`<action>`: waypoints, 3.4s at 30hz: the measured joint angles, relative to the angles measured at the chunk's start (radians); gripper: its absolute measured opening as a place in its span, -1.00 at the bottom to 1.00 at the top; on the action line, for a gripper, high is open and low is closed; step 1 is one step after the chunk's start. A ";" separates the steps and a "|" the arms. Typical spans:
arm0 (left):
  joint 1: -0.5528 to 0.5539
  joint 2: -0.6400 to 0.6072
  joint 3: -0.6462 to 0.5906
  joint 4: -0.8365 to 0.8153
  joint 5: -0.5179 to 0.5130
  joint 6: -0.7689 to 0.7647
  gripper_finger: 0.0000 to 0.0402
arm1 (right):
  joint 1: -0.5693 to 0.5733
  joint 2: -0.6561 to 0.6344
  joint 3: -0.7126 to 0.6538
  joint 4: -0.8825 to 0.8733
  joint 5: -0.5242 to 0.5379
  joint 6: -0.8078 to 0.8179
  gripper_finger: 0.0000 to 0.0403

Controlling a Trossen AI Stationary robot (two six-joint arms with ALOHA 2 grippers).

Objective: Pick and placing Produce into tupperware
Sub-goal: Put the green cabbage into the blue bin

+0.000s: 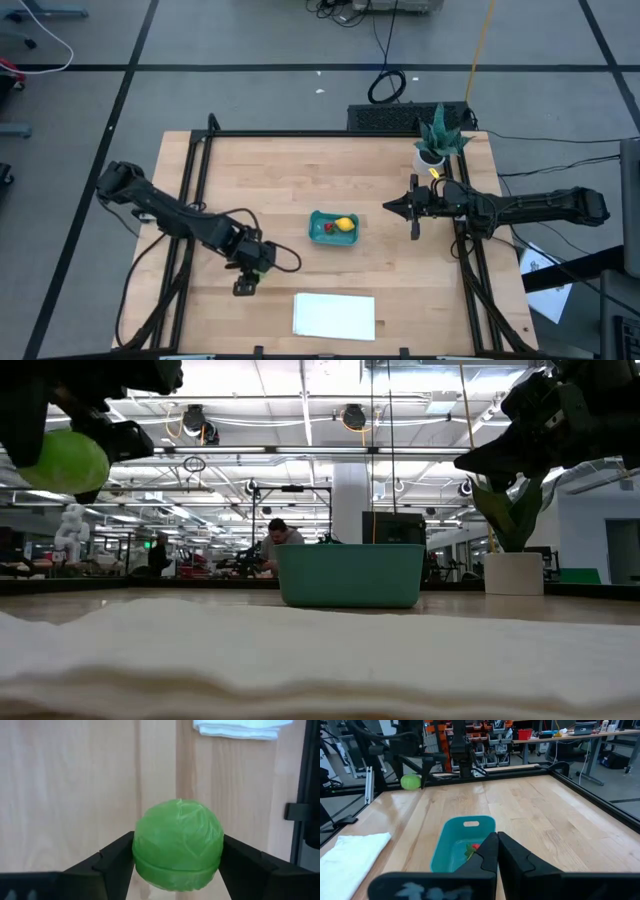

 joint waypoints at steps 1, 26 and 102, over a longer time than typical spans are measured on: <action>0.007 -0.009 0.000 -0.009 0.000 0.002 0.28 | 0.000 0.000 0.000 0.000 0.000 0.000 -1.00; 0.141 -0.088 0.352 -0.522 -0.235 0.160 0.28 | 0.000 0.001 0.000 -0.001 0.000 0.000 -1.00; 0.251 -0.786 -0.311 0.474 -0.259 0.494 0.28 | 0.000 0.040 0.000 0.000 0.000 -0.001 -1.00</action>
